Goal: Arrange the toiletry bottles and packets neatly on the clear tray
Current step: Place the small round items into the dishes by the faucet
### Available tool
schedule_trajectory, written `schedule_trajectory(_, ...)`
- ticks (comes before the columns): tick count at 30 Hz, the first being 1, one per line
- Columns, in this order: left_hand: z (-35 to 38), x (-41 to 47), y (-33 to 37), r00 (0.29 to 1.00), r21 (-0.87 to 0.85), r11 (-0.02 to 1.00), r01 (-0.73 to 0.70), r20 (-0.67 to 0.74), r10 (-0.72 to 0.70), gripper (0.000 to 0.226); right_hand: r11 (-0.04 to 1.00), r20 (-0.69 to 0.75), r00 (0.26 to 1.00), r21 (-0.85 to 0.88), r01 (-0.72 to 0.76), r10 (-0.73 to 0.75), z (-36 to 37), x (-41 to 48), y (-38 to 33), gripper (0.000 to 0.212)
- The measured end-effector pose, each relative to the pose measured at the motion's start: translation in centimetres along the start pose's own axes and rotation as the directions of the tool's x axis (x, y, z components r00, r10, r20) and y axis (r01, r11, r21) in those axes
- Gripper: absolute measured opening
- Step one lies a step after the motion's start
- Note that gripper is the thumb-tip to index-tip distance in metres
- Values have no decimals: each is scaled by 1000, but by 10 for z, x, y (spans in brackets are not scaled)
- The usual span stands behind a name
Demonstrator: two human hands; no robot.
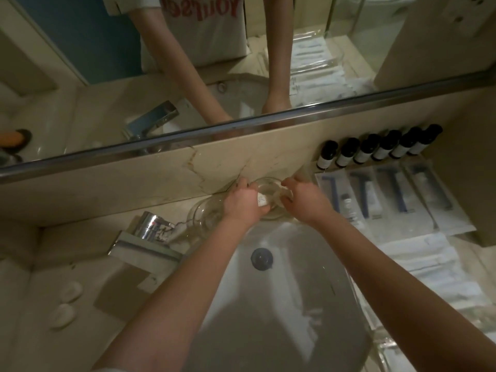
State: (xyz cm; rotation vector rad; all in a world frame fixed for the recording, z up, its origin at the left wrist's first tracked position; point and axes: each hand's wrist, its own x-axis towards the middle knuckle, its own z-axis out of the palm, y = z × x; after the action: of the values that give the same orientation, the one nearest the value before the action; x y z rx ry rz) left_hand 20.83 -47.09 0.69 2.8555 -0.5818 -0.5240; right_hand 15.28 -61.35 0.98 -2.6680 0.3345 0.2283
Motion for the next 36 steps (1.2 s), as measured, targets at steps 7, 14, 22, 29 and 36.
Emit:
schedule_trajectory(7,-6,5,-14,988,-116,990,-77,122,91,54,978,156,985,-181,105,-77,-11,9,-2,54)
schedule_trajectory(14,5,8,-10,998,-82,995,-62,-20,61,46,971,116,989,-208,119,-96,-10,19,-4,55)
schedule_trajectory(22,9,10,-9,993,-37,996,-83,-86,79,52,973,127,988,-201,115,-90,-7,22,-2,60)
schedule_trajectory(29,-4,-2,-14,998,-65,997,-39,-60,35,54,988,86,993,-125,89,-78,-11,8,-6,59)
schedule_trajectory(36,-39,-54,-27,978,19,997,-73,-195,75,46,989,-49,993,-108,104,-109,-25,-35,-33,50)
